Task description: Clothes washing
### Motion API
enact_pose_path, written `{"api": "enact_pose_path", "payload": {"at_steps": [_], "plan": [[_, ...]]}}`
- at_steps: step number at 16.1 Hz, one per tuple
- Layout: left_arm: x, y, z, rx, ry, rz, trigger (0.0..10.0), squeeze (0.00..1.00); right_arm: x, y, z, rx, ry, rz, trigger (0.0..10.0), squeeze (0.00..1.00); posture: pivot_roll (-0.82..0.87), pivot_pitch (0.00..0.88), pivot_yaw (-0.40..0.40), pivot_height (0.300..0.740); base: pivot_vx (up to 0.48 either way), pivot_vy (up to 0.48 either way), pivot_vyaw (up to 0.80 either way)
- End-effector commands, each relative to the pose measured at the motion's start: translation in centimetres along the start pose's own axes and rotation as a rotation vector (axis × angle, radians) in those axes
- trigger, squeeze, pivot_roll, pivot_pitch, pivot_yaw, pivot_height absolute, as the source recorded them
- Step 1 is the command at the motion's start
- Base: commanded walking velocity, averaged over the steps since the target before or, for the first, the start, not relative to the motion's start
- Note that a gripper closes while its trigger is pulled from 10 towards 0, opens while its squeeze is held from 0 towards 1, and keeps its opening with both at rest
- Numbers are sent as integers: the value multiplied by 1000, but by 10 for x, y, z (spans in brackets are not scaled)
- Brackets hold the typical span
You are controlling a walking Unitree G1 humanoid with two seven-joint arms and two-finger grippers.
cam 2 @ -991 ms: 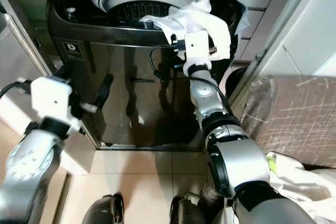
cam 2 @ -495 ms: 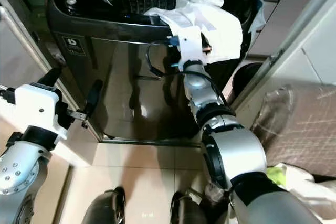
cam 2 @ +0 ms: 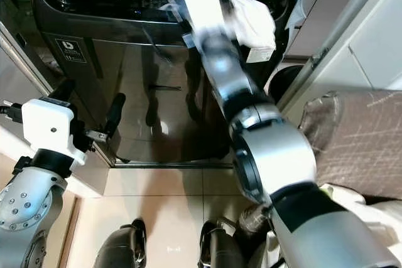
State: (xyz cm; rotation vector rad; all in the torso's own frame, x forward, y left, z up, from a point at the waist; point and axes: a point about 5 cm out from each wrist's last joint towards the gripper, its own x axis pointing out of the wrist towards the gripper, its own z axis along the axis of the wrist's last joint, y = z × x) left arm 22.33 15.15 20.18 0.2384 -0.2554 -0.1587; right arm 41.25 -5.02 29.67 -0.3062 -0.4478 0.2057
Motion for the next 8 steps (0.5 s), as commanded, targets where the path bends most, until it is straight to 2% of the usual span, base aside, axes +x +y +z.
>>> {"api": "enact_pose_path", "payload": {"at_steps": [1, 2, 4, 5, 6, 8], "plan": [[3, -2, -2, 1, 0, -1, 10000, 0, 4, 4, 16, -4, -81, 25, 10000, 0, 241, 207, -82, 740, 0, 0, 0], [6, -2, -3, 4, -5, 0, 10000, 0, 5, 2, 22, 16, -115, 23, 10000, 0, 230, 189, -87, 740, 0, 0, 0], [16, -3, -8, 49, -5, 13, 10000, 0, 3, -6, 20, 107, -135, 1, 10000, 0, 201, 139, -98, 740, 0, 0, 0], [24, -2, -14, 72, 17, 44, 10000, 0, -2, -10, 10, 173, -123, -7, 10000, 0, 176, 105, -103, 740, 0, 0, 0], [28, -1, -17, 81, 29, 52, 10000, 0, -5, -12, 4, 193, -121, -14, 10000, 0, 169, 99, -104, 740, 0, 0, 0], [42, -1, -26, 119, 26, 78, 10000, 0, -29, -23, -23, 235, -156, -44, 10000, 0, 84, 32, -103, 740, 0, 0, 0]]}}
